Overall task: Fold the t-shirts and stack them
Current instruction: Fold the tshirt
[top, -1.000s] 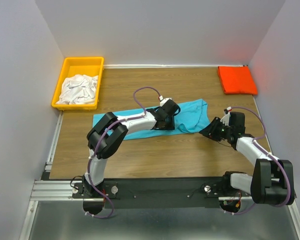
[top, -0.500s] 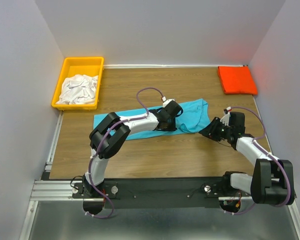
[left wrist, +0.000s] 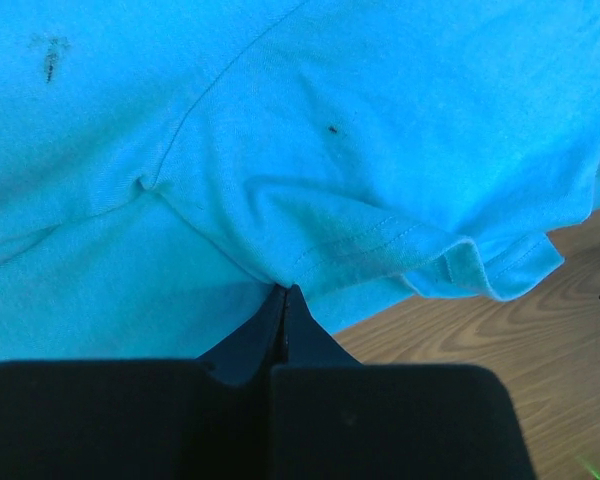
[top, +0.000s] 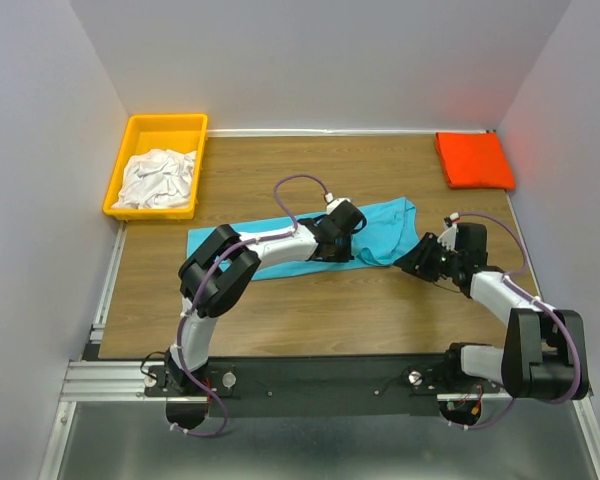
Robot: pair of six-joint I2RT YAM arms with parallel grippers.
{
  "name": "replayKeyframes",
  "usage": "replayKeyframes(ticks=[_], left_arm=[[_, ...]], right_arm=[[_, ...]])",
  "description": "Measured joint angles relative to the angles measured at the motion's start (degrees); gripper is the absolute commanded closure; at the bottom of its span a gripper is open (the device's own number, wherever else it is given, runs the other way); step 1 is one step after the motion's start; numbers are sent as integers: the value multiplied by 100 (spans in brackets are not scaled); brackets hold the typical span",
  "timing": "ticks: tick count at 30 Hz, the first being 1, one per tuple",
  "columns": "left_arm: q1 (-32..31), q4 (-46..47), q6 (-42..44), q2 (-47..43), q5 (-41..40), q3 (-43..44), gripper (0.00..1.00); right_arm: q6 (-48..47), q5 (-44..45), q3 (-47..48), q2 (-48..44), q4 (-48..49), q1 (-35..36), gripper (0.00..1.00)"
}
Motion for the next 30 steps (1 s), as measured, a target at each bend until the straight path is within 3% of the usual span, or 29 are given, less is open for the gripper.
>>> replayKeyframes(ticks=[17,23,30], left_arm=[[39,-190,461,-321,-7,20,100],[55,-260,586,-321,-7,20,100],[111,-275,699,-323,-4,20,100]], right_arm=[[850,-24,-17,953,1097,192,54],[1067,-22,-85,1231,1429,223,61],[1213,-22,-103,1353,1602,225,80]])
